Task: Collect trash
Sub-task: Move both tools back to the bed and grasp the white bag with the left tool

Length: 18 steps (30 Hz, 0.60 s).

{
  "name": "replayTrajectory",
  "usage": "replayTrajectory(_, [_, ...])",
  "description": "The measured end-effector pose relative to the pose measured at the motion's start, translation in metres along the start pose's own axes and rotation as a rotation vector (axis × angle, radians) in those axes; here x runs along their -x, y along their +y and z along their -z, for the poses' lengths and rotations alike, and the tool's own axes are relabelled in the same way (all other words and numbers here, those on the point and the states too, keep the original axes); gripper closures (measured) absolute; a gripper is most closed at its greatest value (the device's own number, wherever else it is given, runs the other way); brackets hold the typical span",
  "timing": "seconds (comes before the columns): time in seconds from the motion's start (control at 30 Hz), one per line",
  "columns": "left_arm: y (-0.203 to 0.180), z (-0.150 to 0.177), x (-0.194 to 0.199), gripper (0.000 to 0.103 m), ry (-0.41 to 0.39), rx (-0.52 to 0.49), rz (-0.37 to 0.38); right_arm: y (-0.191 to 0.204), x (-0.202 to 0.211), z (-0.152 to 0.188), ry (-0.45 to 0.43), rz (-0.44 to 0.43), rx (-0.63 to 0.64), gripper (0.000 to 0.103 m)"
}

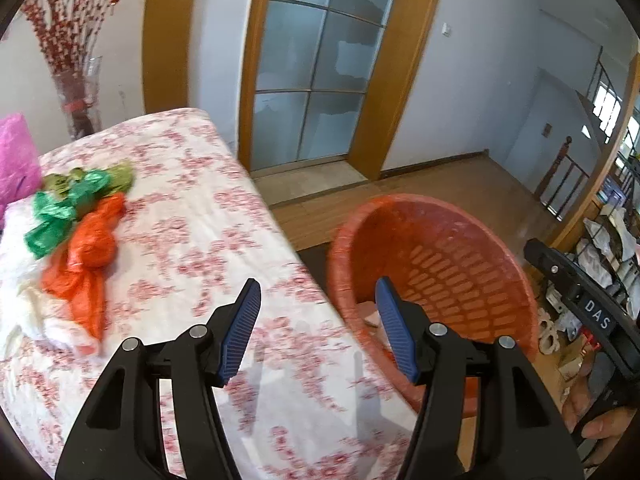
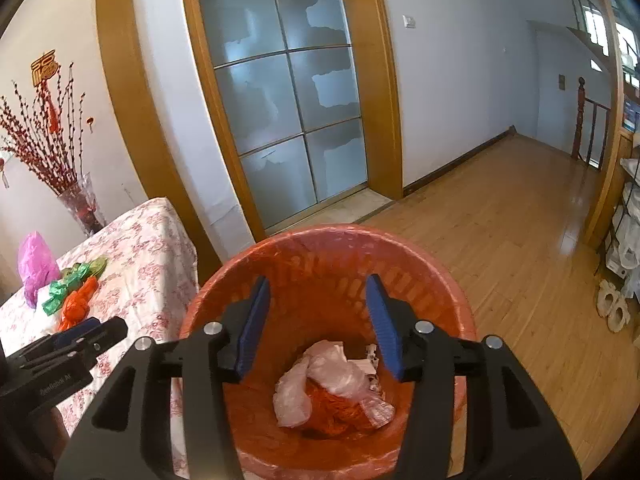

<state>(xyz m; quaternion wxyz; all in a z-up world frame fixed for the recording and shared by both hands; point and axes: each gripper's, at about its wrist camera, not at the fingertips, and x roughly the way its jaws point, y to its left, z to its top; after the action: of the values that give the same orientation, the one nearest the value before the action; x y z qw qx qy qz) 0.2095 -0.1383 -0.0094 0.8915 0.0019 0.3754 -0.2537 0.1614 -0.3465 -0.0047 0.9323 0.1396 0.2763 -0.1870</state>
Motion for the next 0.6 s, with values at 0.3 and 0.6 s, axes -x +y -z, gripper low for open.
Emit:
replayTrajectory(0.3, [0.072, 0.003, 0.034, 0.043, -0.034, 0.055, -0.171, 0.028, 0.007, 0.003, -0.009, -0.018, 0.056, 0.035])
replayTrajectory(0.6, [0.169, 0.012, 0.058, 0.043, -0.03, 0.22, -0.344, 0.062, 0.011, 0.013, 0.008, -0.066, 0.116, 0.032])
